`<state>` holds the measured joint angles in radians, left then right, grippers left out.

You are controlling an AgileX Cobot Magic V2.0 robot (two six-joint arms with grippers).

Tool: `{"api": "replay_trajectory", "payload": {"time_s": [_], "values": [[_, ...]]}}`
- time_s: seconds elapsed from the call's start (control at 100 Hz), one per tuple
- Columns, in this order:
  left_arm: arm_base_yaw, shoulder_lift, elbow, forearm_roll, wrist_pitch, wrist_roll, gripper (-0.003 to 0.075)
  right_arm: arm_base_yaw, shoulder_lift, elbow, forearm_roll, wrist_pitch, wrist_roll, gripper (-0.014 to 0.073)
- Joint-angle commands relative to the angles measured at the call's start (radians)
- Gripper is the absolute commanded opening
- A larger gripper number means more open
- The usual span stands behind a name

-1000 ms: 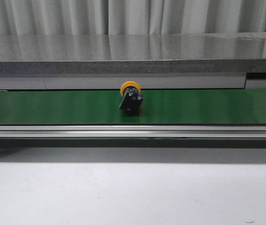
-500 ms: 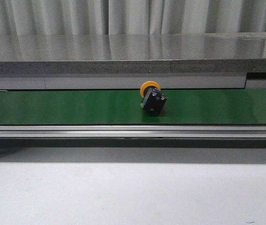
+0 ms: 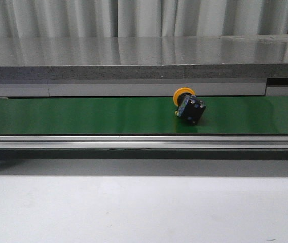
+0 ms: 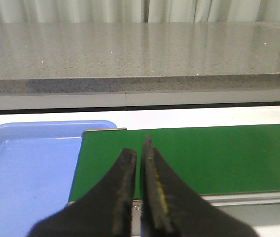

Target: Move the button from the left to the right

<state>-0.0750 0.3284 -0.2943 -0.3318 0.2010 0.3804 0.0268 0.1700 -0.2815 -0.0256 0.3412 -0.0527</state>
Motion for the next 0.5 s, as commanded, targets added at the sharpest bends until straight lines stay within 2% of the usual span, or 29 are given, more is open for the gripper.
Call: {"api": "replay_trajectory", "payload": {"time_s": [0.0, 0.28, 0.4, 0.49], "values": [[-0.008, 0.006, -0.028, -0.014, -0.082, -0.001, 0.0005, 0.000, 0.110, -0.110, 0.001, 0.026, 0.000, -0.0068], [-0.008, 0.006, -0.028, -0.014, -0.082, -0.001, 0.0005, 0.000, 0.425, -0.362, 0.001, 0.215, 0.000, -0.0068], [-0.008, 0.006, -0.028, -0.014, -0.082, -0.001, 0.0005, 0.000, 0.538, -0.428, 0.002, 0.235, 0.000, -0.0068], [-0.008, 0.006, -0.028, -0.014, -0.082, -0.001, 0.0005, 0.000, 0.593, -0.449, 0.002, 0.199, 0.000, -0.0068]]}}
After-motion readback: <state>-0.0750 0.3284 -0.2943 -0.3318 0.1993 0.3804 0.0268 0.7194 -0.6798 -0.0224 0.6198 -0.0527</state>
